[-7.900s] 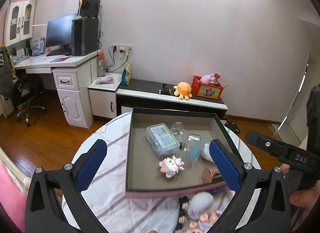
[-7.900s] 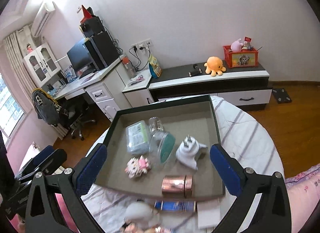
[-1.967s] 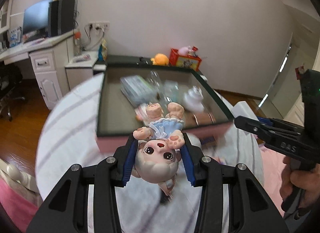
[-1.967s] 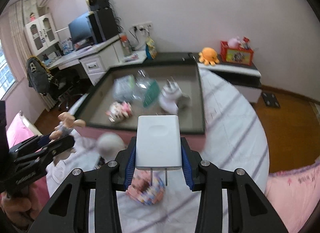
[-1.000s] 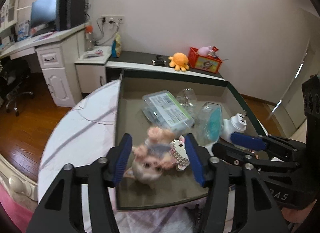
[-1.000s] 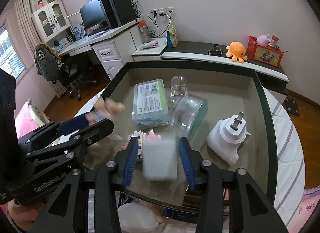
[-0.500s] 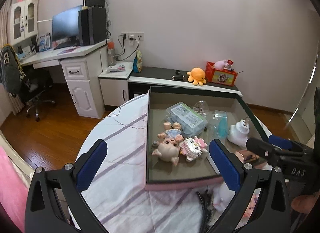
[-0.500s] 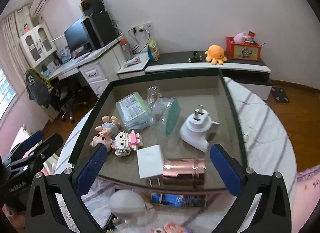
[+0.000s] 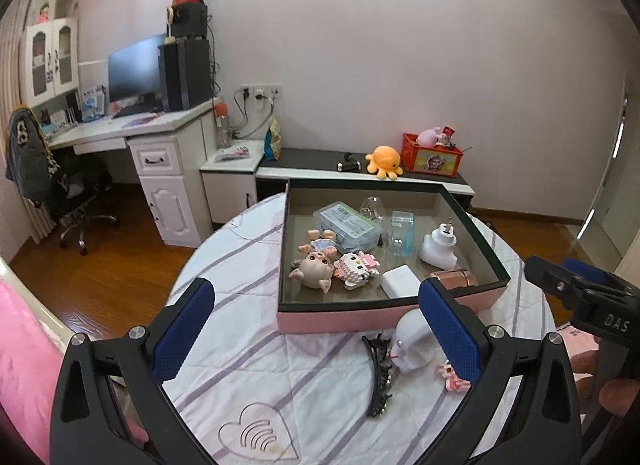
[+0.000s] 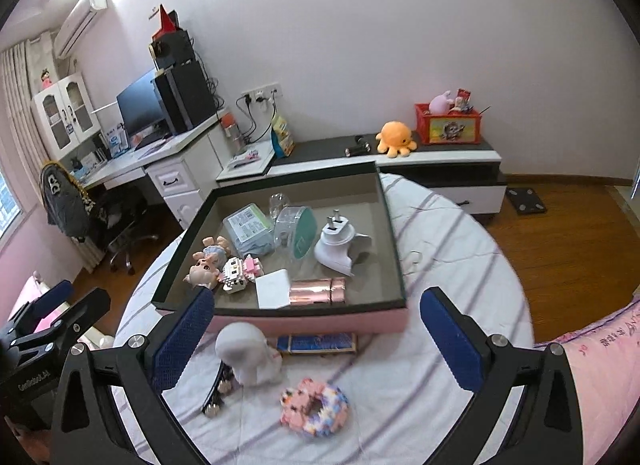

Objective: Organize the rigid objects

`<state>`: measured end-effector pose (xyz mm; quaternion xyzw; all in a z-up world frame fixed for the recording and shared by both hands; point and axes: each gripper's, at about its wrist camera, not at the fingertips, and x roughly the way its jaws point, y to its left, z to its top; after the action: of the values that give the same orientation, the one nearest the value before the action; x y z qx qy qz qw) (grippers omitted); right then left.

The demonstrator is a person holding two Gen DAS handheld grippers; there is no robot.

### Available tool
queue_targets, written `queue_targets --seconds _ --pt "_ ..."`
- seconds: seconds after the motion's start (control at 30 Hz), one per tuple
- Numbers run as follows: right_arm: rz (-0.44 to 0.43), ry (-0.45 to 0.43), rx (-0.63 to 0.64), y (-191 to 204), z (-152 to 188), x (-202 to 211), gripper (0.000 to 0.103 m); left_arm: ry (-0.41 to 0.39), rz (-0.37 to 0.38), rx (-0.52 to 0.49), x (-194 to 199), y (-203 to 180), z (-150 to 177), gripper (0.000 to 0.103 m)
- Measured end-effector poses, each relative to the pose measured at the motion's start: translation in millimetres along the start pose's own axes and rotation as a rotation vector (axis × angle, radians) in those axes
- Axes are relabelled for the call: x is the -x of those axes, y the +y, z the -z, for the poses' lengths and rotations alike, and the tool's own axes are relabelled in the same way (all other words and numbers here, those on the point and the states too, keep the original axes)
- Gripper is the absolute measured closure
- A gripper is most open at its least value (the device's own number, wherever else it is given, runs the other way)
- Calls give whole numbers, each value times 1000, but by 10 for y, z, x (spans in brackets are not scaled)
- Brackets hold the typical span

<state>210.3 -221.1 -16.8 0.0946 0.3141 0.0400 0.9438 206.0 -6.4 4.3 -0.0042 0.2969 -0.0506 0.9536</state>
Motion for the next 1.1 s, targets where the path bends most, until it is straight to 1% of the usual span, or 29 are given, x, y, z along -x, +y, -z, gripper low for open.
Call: queue_targets --seconds 0.27,0.4,0.6,0.83,1.1 --pt "57 -84 20 80 208 530 0 -44 -16 1 388 -79 92 0" --pt "59 -88 50 148 315 656 0 -37 -6 5 493 -94 187 0" --pt "50 -75 52 158 395 726 0 -28 -1 12 577 -113 269 0" --pt "49 -84 55 162 443 794 0 -30 -1 23 648 -96 325 0" --pt "58 -70 44 93 455 750 0 7 11 24 515 -85 404 0"
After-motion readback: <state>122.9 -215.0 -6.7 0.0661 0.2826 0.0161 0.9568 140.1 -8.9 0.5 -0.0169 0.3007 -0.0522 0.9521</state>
